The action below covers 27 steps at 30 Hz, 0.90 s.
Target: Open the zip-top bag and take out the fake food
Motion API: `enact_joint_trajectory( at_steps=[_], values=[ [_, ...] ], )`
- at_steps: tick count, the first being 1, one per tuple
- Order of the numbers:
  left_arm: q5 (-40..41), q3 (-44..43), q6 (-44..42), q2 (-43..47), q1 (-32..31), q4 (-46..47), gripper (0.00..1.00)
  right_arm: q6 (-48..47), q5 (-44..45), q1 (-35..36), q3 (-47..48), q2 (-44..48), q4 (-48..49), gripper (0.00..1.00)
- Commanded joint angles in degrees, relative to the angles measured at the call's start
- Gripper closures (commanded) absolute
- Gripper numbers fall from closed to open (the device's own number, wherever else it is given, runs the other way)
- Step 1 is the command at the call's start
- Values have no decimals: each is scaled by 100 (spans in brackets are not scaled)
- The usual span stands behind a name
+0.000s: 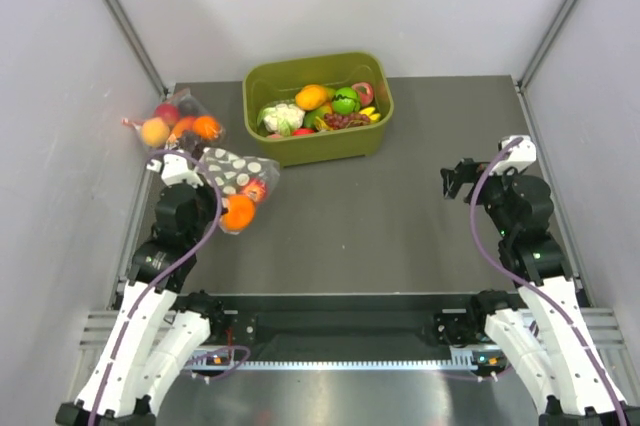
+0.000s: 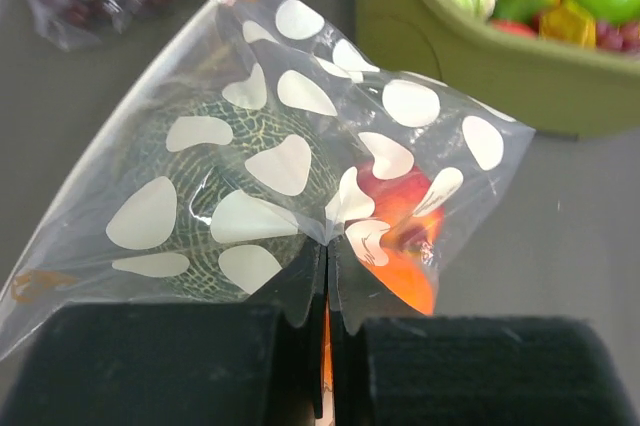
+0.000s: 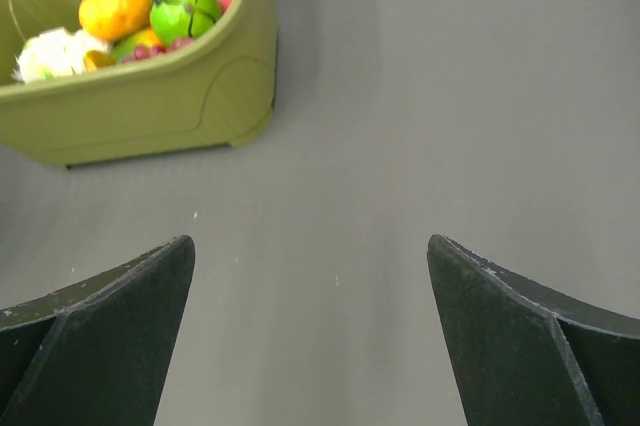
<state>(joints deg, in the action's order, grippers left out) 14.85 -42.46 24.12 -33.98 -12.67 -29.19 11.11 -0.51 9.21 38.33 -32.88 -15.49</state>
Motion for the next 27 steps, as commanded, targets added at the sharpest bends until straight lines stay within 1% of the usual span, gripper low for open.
enact_joint_trajectory(
  at_steps=[1, 5, 6, 7, 8, 10, 11, 12, 13, 14, 15, 17, 18, 19, 20, 21, 22, 23, 24, 26, 27],
  values=[
    [184, 185, 260, -170, -472, 316, 100, -13, -335, 28, 272, -209, 169, 0],
    [623, 264, 427, -530, -1280, 554, 100, -13, -327, 264, 281, -341, 186, 0],
    [868, 264, 444, -601, -1665, 590, 100, -13, -240, 335, 281, -368, 178, 0],
    [983, 273, 497, -749, -1878, 677, 100, -4, -186, 501, 289, -411, 195, 0],
    [1132, 273, 515, -829, -2324, 713, 100, -4, -125, 581, 298, -447, 195, 0],
    [1519, 256, 550, -1022, -2774, 757, 100, -4, 16, 757, 316, -526, 204, 0],
    [1625, 212, 594, -1232, -2994, 800, 100, -4, 155, 923, 333, -630, 204, 0],
    [1696, 194, 611, -1356, -3422, 836, 100, -4, 235, 994, 342, -666, 204, 0],
    [1792, 185, 629, -1462, -3627, 888, 100, -4, 253, 1056, 360, -710, 221, 0],
    [1793, 159, 568, -1654, -3968, 1089, 100, 5, 271, 1161, 360, -789, 248, 0],
    [1758, 150, 515, -1769, -4111, 1204, 100, 5, 254, 1214, 360, -825, 274, 0],
    [1224, 124, 218, -2119, -4287, 1546, 100, -13, 166, 1389, 325, -938, 414, 0],
    [970, 141, 94, -2244, -4297, 1939, 100, -13, 79, 1451, 307, -974, 476, 0],
    [662, 150, -46, -2358, -4306, 2143, 100, -13, -88, 1504, 264, -1009, 546, 0],
    [111, 185, -248, -2585, -4314, 2320, 100, -13, -255, 1574, 228, -1088, 738, 0],
    [-216, 203, -406, -2675, -4314, 2756, 100, -13, -674, 1592, 184, -1132, 870, 0],
    [-637, 203, -756, -2858, -4314, 2848, 100, 31, -939, 1610, 71, -1176, 1002, 0],
    [-1242, 229, -881, -2938, -4314, 3110, 100, 66, -1212, 1619, 0, -1237, 1317, 0],
    [-1657, 247, -1031, -3000, -4314, 3330, 100, 92, -1710, 1627, -148, -1281, 1468, 0],
    [-2291, 325, -1304, -3080, -4306, 3551, 100, 207, -2188, 1645, -307, -1422, 1854, 0],
    [-2938, 369, -1348, -3071, -4314, 3648, 100, 233, -2564, 1671, -430, -1475, 2126, 0]
  ],
)
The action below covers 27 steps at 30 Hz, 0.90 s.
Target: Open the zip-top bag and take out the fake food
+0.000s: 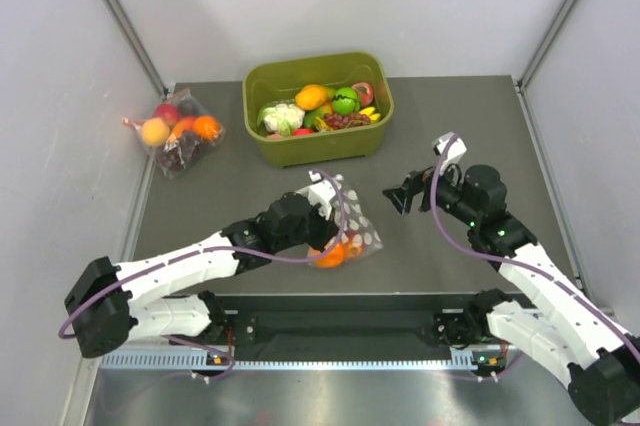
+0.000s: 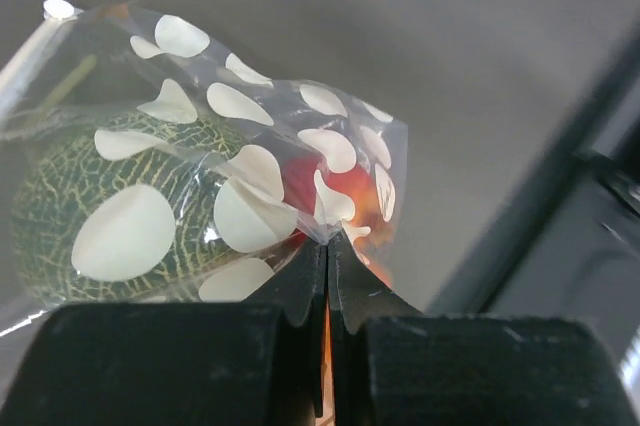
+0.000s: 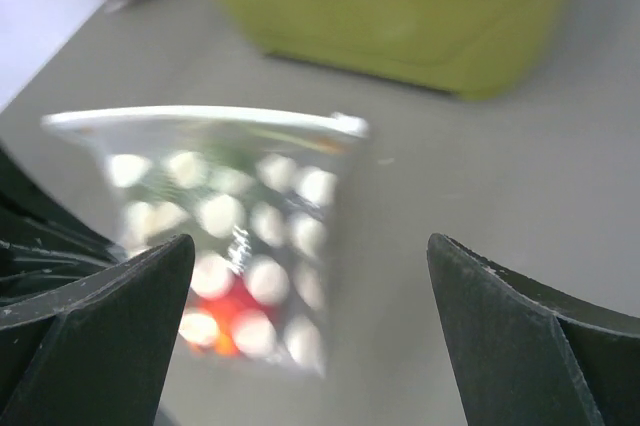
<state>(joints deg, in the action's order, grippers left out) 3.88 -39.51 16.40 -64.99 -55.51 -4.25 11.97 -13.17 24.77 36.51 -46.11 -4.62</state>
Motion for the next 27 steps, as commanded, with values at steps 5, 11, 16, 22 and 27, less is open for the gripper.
enact_joint_trajectory(
  at_steps=[5, 11, 16, 22, 27],
  values=[
    [-2778, 233, -831, 241, -22, 1375, 100, 157, -1619, 352, -504, -513, 1587, 0],
    [-2042, 224, -1131, 206, -13, 698, 100, 403, -1118, 449, -829, -1110, 1719, 1],
    [-1356, 426, -1052, 276, -22, 505, 100, 368, -995, 484, -1146, -1365, 2018, 0],
    [-1179, 584, -955, 452, -22, 443, 100, 218, -1828, 476, -1260, -2023, 2790, 4],
    [-636, 742, -876, 575, -22, 232, 100, 517, -3234, 493, -1261, -2701, 3503, 25]
  ],
)
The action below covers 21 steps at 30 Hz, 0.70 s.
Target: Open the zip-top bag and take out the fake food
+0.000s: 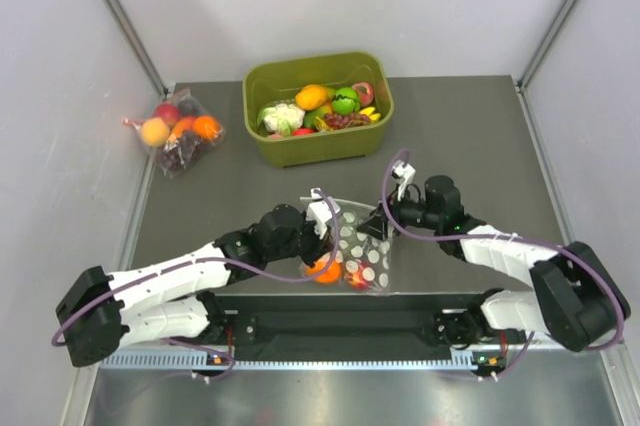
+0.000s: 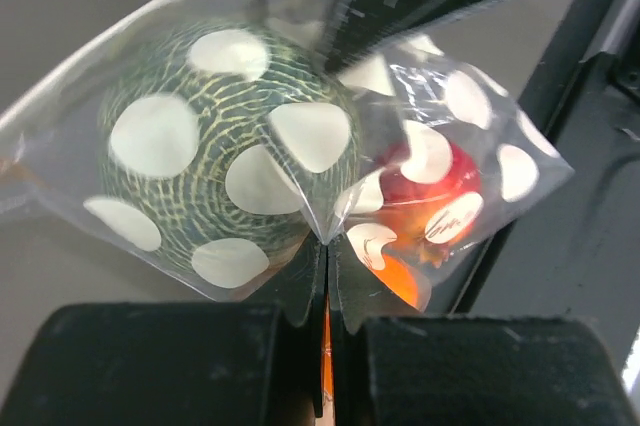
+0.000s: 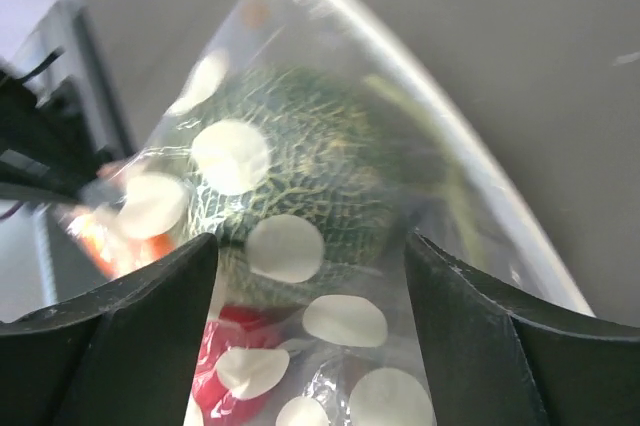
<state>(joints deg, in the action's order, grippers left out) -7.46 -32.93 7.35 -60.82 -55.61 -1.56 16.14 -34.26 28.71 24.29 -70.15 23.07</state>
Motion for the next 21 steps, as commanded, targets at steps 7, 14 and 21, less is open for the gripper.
enact_joint_trajectory(
  at_steps=[7, 14, 21],
  values=[
    [1836, 41, 310, -88, -2, -371, 100, 109, -1356, 179, -285, 175, 569, 10],
    [2135, -117, 293, -255, 16, -257, 100, -94, -1136, 258, -320, 731, -145, 17],
    [2345, -469, -5, -641, 86, -204, 100, 29, -881, 714, -390, 353, 240, 29]
  ],
)
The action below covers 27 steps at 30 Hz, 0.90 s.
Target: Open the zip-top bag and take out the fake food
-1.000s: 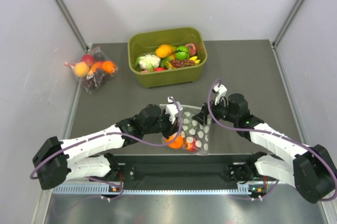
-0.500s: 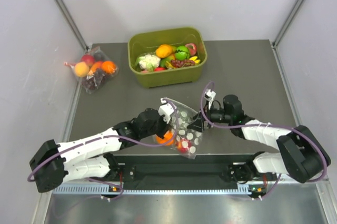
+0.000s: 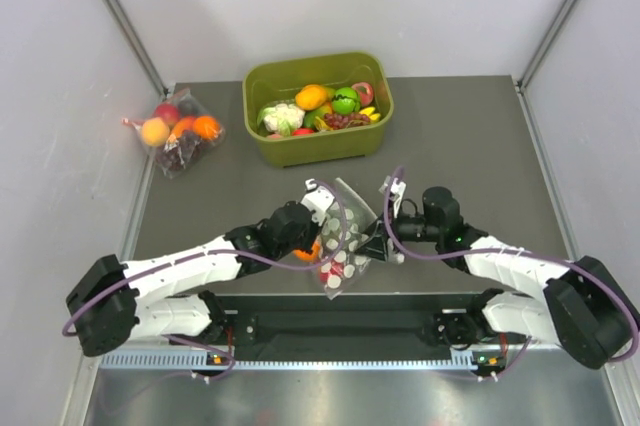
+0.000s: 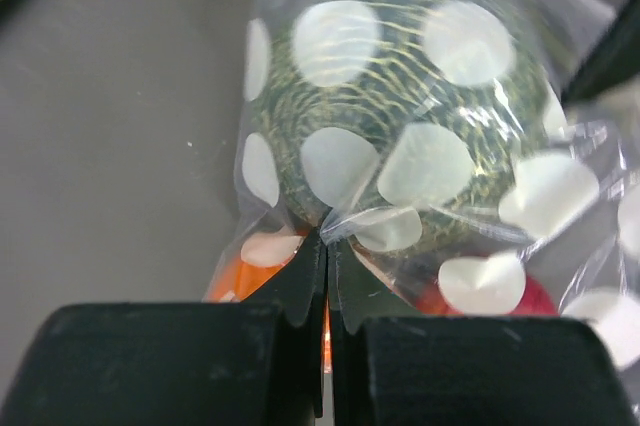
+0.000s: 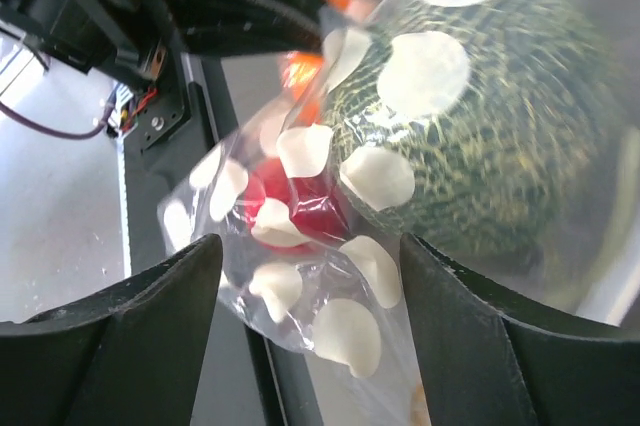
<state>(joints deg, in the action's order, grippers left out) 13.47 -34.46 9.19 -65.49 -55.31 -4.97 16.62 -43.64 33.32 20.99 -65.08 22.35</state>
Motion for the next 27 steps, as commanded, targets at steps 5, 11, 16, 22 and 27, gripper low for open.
enact_joint_trajectory(
  at_steps=[5, 11, 16, 22, 27],
  values=[
    [717, -553, -321, -429, 204, 268, 100, 297, 416, 965, 18, -646, 919, 30],
    [1112, -632, -681, -499, 337, 752, 100, 675, 1075, 1589, 264, -927, 1421, 26],
    [1403, -860, -866, -324, 345, 717, 93, 720, 1586, 1643, 423, -1015, 1281, 20],
    [974, -1010, -866, 413, 319, 120, 37, 509, 2332, 1651, 695, -200, 97, 13],
    [911, -905, -831, 1064, -5, -47, 29, 87, 3264, 1494, 985, 924, -1345, 9]
  ],
)
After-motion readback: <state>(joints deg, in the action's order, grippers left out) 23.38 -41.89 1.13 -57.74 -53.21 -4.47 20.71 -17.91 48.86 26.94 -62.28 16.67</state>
